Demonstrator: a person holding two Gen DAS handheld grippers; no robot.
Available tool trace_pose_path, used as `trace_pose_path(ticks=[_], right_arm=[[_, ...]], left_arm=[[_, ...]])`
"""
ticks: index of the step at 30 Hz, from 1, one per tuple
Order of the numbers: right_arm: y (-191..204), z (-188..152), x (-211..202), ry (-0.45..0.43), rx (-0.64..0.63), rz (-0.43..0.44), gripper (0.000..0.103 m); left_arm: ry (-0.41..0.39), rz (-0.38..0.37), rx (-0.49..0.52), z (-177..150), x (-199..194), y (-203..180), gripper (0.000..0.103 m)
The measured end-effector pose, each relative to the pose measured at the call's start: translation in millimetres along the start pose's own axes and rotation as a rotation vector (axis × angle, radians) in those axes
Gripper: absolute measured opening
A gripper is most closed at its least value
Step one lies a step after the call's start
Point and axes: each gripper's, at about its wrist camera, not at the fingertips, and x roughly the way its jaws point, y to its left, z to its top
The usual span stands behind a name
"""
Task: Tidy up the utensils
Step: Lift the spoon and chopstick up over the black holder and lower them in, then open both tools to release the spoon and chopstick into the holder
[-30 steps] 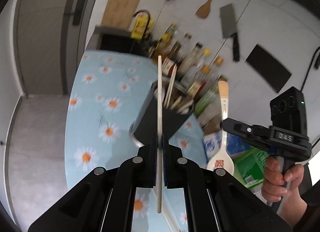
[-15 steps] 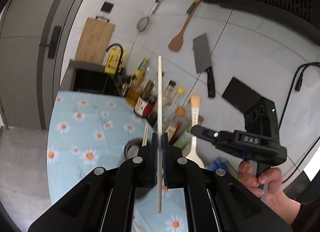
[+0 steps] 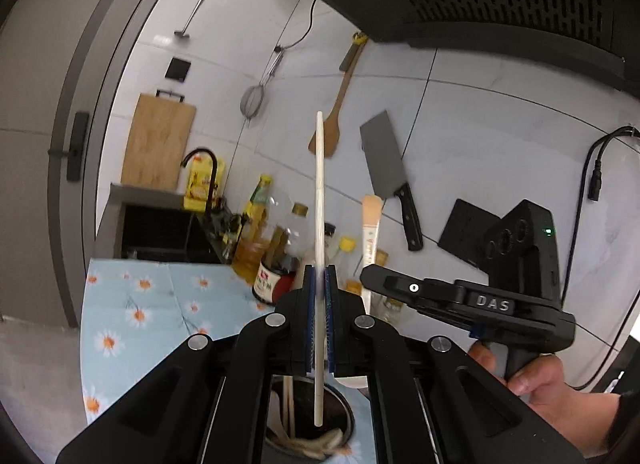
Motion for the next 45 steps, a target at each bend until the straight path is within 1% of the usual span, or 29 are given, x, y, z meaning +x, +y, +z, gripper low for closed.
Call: trace_pose_path(ticks=[4,6,8,12,14,16,17,23,26,29,32,36,39,42,43,45], right_arm=[[-6.8,1.0,5.5,-0.03,0.008,0.005,0.005],[-10.3,-3.3,9.2,-0.036,0.001,-0.004,0.005],[-13.9,-10.1,11.7,-0.049,-0.009,-0.013,0.005],[-19.7,-25.2,15.3,-0.067,-0.02,-0.035,0.005],[-21.3,-31.9,16.5,-0.073,-0.015,-0.038,0.005],[-19.7,-40.0,17.2,-0.084,-0.045,-0.06,0.005],[-20.3,-43.4,18.4,-0.085,-0.05,-0.067,0.005],[-30.3,-65.5,27.7,-0.064,-0.048,-0.116,0.005],[-34.0,-77.1,32.4,-0.053,-0.034,-0.125,0.005],[-35.5,-86.3,37.4,-0.045,-0.035,-0.143,0.005],[-34.8,-93.4,39.3,-0.042,-0.04,-0.151,0.005],[-34.4,-98.6,38.4,-0.035,-0.031,-0.16,0.006],[-33.5,-102.0,36.7,-0.023,-0.011,-0.163,0.006],[-34.5,-103.0,33.4,-0.023,0.017,-0.16,0.009],[-34.7,-103.3,31.6,-0.025,0.026,-0.16,0.013],[-35.0,-102.6,27.7,-0.031,0.037,-0.157,0.013]], left_arm=[[-0.038,-0.02,-0.009,-8.1,8.9,11.3,0.003],[-0.044,-0.04,-0.026,-16.4,15.3,17.7,0.003],[-0.047,-0.047,-0.025,-24.3,18.9,20.3,0.004],[-0.061,-0.091,-0.029,-43.5,25.9,26.4,0.003],[-0.067,-0.097,-0.027,-51.0,27.9,28.0,0.004],[-0.072,-0.096,-0.027,-57.1,29.2,30.4,0.004],[-0.069,-0.086,-0.022,-60.4,30.4,31.4,0.004],[-0.045,-0.098,-0.005,-77.4,31.8,34.5,0.004],[-0.042,-0.103,-0.026,-87.1,29.5,41.1,0.004],[-0.02,-0.097,0.012,-95.7,31.3,39.8,0.004],[-0.005,-0.09,0.003,-102.9,33.7,43.6,0.004],[0.011,-0.089,-0.015,-107.7,33.7,47.8,0.004],[0.028,-0.1,-0.009,-110.7,32.1,46.2,0.004],[0.038,-0.098,-0.011,-112.2,31.9,45.7,0.004],[0.043,-0.097,-0.013,-112.8,32.0,45.9,0.004],[0.046,-0.096,-0.015,-112.9,31.3,45.8,0.004]])
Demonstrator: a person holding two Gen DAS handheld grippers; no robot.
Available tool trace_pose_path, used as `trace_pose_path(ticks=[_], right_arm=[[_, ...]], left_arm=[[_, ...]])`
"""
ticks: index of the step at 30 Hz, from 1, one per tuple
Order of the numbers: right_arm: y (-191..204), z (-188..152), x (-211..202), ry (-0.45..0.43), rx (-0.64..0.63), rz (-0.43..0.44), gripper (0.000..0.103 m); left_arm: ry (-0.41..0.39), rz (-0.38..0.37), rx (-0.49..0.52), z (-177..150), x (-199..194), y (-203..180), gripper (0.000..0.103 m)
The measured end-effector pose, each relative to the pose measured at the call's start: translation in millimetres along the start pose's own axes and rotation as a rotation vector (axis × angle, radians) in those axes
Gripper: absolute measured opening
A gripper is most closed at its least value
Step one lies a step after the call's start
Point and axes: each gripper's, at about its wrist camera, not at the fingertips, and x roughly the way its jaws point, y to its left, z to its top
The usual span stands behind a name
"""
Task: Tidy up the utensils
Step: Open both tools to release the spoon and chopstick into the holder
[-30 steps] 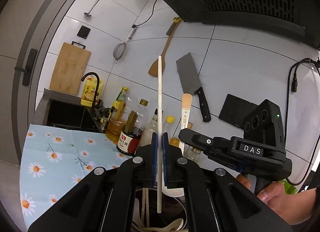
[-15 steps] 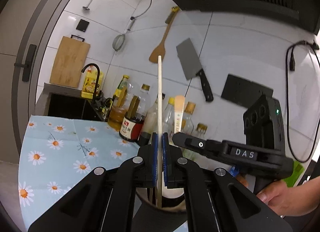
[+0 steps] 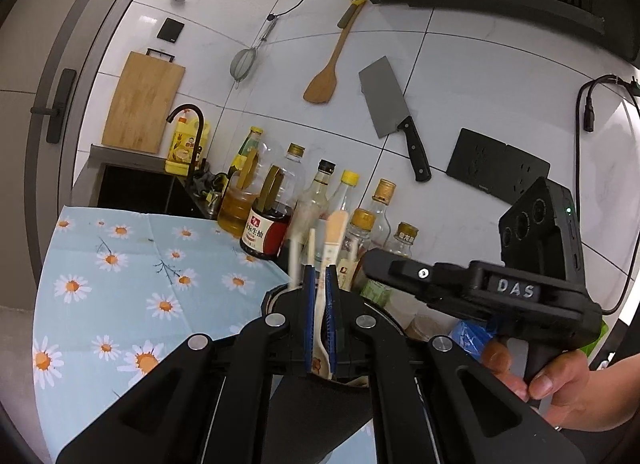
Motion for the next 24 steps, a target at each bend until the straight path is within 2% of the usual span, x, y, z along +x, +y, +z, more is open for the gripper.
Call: trace_pose_path(ticks=[7,9,13,16,21,24], right_arm=[[1.7,5.8,-19.1,-0.027,0.018,0.004,0.013],[3.6,7.4,-25.0,-0.03,0.015,0.006,0.014],[11.3,11.3,-37.1,-0.018,-0.004,0.011,0.018],[23.4,17.7,-54.6,-0.023,-0.061,0.011,0.018],[37.8,25.1,-79.3,-0.026,-0.092,0.034,0.023],[47.4,28.0,-91.9,-0.015,-0.103,0.055,0.023]], left_arm=[[-0.004,-0.002,-0.008,2.7,-7.7,-2.5,0.006],[-0.004,0.0,-0.011,4.6,-10.3,-3.2,0.016],[0.028,0.018,0.01,13.3,-18.3,-9.3,0.016],[0.023,0.035,0.007,22.4,-30.2,-12.7,0.016],[0.005,0.064,0.02,37.4,-56.3,-28.1,0.016],[0.02,0.097,0.033,43.6,-70.7,-41.4,0.016]])
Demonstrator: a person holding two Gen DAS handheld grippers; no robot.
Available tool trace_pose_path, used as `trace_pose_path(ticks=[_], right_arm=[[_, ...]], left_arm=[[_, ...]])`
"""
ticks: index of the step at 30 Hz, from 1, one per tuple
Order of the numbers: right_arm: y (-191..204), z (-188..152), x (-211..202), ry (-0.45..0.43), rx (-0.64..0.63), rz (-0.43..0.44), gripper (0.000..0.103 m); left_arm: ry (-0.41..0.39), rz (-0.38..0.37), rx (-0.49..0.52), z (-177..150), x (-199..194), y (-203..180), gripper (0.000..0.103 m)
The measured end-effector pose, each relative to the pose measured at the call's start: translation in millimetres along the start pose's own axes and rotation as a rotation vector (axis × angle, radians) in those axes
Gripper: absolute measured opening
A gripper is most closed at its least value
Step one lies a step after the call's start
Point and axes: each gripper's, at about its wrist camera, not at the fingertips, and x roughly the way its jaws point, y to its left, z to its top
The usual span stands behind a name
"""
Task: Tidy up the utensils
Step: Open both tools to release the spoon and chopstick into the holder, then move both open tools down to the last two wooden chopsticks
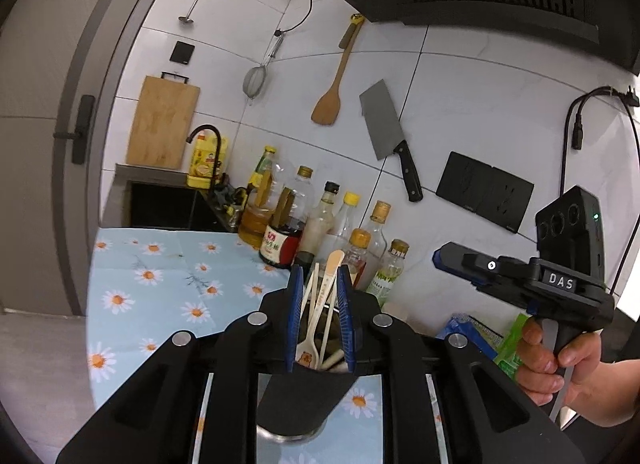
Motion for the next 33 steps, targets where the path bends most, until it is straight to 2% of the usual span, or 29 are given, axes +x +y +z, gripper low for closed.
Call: trace_pose_path(ticks=[7,12,16,30,33], right_arm=[[19.7,-7.2,-15.9,0.106,-0.023,0.027,0.023],[28.7,-24.5,-27.4,0.144,-0.048,0.015,0.023],[31.2,-42.3,-26.3,0.211,-0.052,0.007,0.023],[15.9,-120.1,11.7,0.591,0.087,-0.048,0.024],[9.8,-139.3,26.1,0.696,0.154,-0.072,0.03]], left_arm=[[0.043,0.033,-0.003,-3.1,-38.1,-26.8,0.016],[0.103,0.024,-0.027,-21.6,-55.2,-40.3,0.016],[0.157,0.026,-0.052,-42.2,-62.3,-47.2,0.016],[0.323,0.11,-0.218,-115.8,-75.9,-36.8,0.016],[0.361,0.12,-0.238,-129.5,-76.2,-36.8,0.016]])
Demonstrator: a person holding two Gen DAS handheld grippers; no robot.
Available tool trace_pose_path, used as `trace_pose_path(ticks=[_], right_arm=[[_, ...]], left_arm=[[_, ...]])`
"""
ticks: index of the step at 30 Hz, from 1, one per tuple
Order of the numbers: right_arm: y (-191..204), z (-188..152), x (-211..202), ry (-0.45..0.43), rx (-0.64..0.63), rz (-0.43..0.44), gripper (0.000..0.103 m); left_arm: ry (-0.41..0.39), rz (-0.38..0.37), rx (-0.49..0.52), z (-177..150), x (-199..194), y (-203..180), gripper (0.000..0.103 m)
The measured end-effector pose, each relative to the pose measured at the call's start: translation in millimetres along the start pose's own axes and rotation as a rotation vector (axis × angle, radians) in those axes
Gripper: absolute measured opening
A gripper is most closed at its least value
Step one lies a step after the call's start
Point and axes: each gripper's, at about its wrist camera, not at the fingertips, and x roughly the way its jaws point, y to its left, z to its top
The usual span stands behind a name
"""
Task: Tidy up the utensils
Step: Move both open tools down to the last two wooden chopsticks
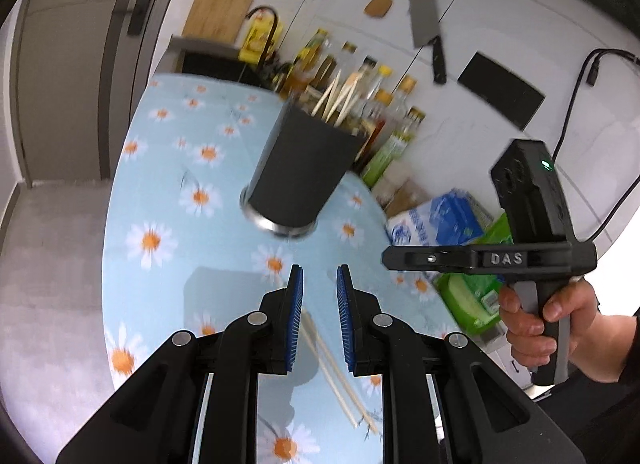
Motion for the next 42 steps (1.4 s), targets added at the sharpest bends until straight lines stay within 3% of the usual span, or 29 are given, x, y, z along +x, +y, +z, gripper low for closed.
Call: trace_pose_path(ticks=[6,16,21,26,37,42], right_arm=[[-6.5,-10.5,49.3,0.2,0.07,-0.038,0.03],[-13.2,-10.4,99.7,0.394,0.127,-0.167,0.03],[-14.4,-14.8,112.4,0.439,0.128,-0.233,0.028],[-8.0,-14.6,120.2,0.459,0.114,-0.296,0.017],[3.1,-3.9,138.8,0.516,0.155,-0.374,0.017],[24.6,-2.8,147.8,0.52,0.06,-0.475,0.017]], left_arm=[[0.063,0.027,-0.065,-30.3,5.6,12.4,0.017],[0.123,0.077,-0.152,-67.5,5.1,30.0,0.017],[0.128,0.076,-0.189,-78.9,5.7,34.5,0.022],[0.142,0.073,-0.201,-85.7,6.7,35.4,0.022],[0.171,0.08,-0.173,-90.5,11.4,36.6,0.022],[0.187,0.07,-0.159,-93.0,16.0,35.0,0.022]])
